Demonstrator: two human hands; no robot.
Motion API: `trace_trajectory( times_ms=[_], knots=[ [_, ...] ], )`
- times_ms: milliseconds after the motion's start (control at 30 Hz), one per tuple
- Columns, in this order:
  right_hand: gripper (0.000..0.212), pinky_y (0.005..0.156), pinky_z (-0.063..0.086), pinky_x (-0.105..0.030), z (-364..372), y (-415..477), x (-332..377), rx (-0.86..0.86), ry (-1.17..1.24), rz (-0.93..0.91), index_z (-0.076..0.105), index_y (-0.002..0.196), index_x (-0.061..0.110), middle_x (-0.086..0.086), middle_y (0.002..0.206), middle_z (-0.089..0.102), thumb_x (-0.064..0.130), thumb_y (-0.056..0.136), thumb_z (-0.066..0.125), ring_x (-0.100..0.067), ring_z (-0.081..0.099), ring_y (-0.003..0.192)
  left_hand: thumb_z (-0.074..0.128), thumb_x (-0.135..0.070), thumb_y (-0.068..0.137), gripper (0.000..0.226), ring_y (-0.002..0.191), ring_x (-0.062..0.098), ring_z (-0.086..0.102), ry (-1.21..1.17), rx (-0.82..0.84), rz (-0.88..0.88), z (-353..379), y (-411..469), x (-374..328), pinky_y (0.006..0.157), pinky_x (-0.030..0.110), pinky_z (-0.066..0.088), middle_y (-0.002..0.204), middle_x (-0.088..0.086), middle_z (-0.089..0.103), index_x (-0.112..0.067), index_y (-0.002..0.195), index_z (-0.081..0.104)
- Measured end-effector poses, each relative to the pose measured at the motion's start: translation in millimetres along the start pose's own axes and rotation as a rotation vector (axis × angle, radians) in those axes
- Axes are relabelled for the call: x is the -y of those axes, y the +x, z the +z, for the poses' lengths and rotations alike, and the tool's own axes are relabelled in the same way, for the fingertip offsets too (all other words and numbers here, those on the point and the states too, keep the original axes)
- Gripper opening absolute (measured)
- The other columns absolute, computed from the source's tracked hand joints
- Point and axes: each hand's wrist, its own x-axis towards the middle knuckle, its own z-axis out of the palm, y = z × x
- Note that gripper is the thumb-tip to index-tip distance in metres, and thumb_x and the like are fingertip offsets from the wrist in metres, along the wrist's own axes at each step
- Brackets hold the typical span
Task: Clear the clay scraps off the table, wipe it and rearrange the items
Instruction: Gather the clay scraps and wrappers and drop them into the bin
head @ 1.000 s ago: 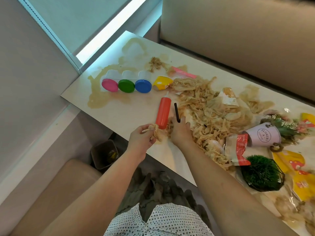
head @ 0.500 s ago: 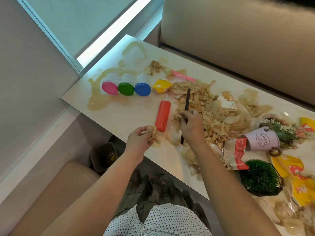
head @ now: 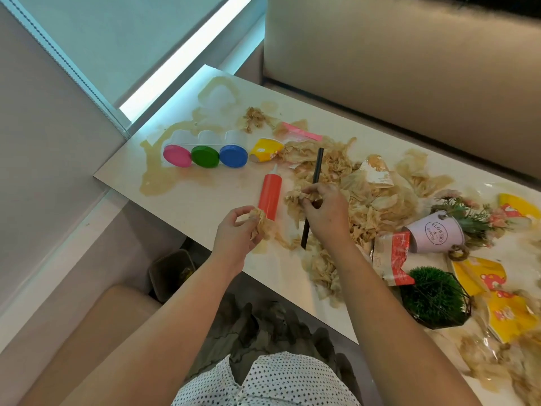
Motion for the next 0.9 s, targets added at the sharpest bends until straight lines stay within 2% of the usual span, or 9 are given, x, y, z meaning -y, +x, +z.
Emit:
trace_trajectory(
  times_ms=[100,200,300,500,633,767,833,900],
  knots=[
    [0.013,0.085,0.035,-0.025,-0.2,-4.9,-1.1,0.033,-0.021,0.004,0.069,0.107,0.022,-0.002,0.111,0.058,0.017,0.095,0.068,-0.016,0.051,0.105,0.066,-0.017,0.101,0.018,0.099,0.021,0.074,-0.005,0.016,-0.006,1.4,-4.7,-1.2,0.077,0.029,0.059,0.109,0.010,0.077,-0.020,0.118,0.068],
    [0.014,0.084,0.037,-0.023,-3.4,-6.3,2.1,-0.005,0.018,0.013,0.069,0.109,0.023,0.000,0.110,0.057,0.018,0.097,0.067,-0.013,0.051,0.101,0.067,-0.017,0.099,0.016,0.098,0.021,0.073,-0.028,0.025,-0.017,2.9,-5.5,-1.9,0.077,0.029,0.058,0.112,0.012,0.076,-0.018,0.115,0.070],
    [0.014,0.087,0.046,-0.031,-4.2,-3.5,6.3,0.031,0.001,0.004,0.068,0.109,0.023,-0.001,0.109,0.055,0.017,0.097,0.066,-0.017,0.053,0.100,0.067,-0.015,0.099,0.015,0.099,0.021,0.072,-0.037,0.035,-0.030,3.2,-5.6,-2.9,0.082,0.030,0.059,0.114,0.014,0.076,-0.015,0.114,0.071],
    [0.015,0.091,0.055,-0.046,-4.5,6.0,23.0,0.026,0.050,-0.015,0.069,0.111,0.025,0.003,0.113,0.056,0.020,0.097,0.067,-0.024,0.063,0.099,0.062,-0.009,0.102,0.014,0.083,0.013,0.074,-0.115,0.035,-0.024,2.6,-4.2,-15.7,0.080,0.027,0.059,0.105,0.010,0.075,-0.011,0.112,0.072],
    [0.014,0.088,0.056,-0.046,0.0,14.2,48.3,-0.002,0.087,-0.080,0.069,0.107,0.028,0.004,0.112,0.058,0.020,0.096,0.068,-0.022,0.064,0.096,0.064,-0.009,0.101,0.014,0.087,0.015,0.072,-0.194,0.027,0.012,-8.8,-2.5,-31.4,0.075,0.026,0.057,0.103,0.008,0.076,-0.011,0.111,0.072],
    [0.018,0.085,0.057,-0.047,12.2,20.3,84.2,0.015,0.116,-0.172,0.066,0.102,0.035,0.009,0.105,0.059,0.019,0.094,0.069,-0.021,0.064,0.093,0.064,-0.009,0.101,0.012,0.088,0.015,0.071,-0.280,-0.014,0.071,-28.5,-3.3,-53.0,0.076,0.026,0.056,0.102,0.007,0.076,-0.012,0.111,0.071],
    [0.016,0.084,0.056,-0.043,23.4,22.7,102.6,0.048,0.131,-0.216,0.067,0.103,0.032,0.006,0.104,0.059,0.019,0.095,0.069,-0.019,0.063,0.090,0.065,-0.010,0.100,0.013,0.086,0.014,0.071,-0.315,-0.048,0.102,-42.9,-3.8,-62.4,0.078,0.025,0.056,0.101,0.007,0.076,-0.011,0.112,0.070],
    [0.015,0.079,0.053,-0.032,38.6,24.5,120.8,0.096,0.141,-0.270,0.068,0.103,0.029,0.002,0.105,0.060,0.017,0.095,0.069,-0.015,0.061,0.085,0.067,-0.011,0.099,0.017,0.084,0.013,0.070,-0.338,-0.096,0.131,-61.5,-4.5,-69.7,0.078,0.025,0.057,0.101,0.007,0.076,-0.010,0.115,0.070]
  ],
)
